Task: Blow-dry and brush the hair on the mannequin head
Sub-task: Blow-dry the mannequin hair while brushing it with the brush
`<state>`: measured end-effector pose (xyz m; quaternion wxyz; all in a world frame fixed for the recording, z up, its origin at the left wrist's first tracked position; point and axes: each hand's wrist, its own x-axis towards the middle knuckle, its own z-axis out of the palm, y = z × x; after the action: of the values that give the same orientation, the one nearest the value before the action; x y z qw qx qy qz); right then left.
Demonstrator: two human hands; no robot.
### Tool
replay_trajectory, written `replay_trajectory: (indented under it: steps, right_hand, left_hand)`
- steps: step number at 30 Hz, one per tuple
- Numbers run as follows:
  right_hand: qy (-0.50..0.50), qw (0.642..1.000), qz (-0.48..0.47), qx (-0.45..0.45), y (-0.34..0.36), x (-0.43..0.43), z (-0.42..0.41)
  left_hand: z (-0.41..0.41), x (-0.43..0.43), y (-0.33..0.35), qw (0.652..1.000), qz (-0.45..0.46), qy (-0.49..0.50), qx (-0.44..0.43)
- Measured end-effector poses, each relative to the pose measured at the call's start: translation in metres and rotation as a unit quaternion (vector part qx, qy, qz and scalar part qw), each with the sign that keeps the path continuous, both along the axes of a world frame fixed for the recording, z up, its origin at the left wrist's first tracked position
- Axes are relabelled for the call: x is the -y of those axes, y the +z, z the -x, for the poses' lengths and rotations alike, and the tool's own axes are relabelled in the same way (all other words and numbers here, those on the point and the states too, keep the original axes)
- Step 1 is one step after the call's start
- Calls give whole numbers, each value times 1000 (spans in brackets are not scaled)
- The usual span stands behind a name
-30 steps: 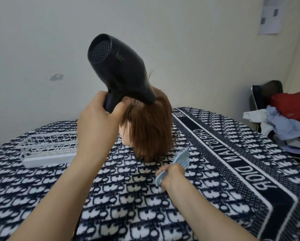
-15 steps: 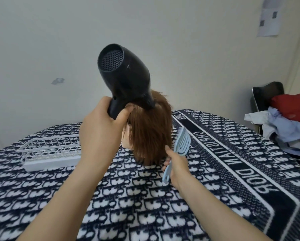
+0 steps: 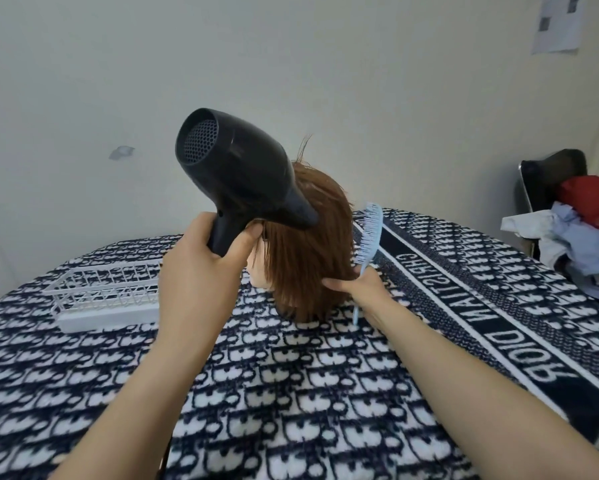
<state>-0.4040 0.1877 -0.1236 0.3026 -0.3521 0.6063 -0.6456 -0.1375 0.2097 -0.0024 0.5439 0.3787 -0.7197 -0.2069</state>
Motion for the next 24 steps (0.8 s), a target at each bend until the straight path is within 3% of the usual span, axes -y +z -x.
replay_trajectory:
  steps: [7, 24]
  right_hand:
    - [-5, 995, 72, 64, 1, 31, -22]
    - [-83, 992, -20, 90, 11, 10, -62]
  left_hand:
    - [-8, 2, -1, 1000, -8, 3, -1]
    - [-12, 7, -4, 999, -18, 33, -14]
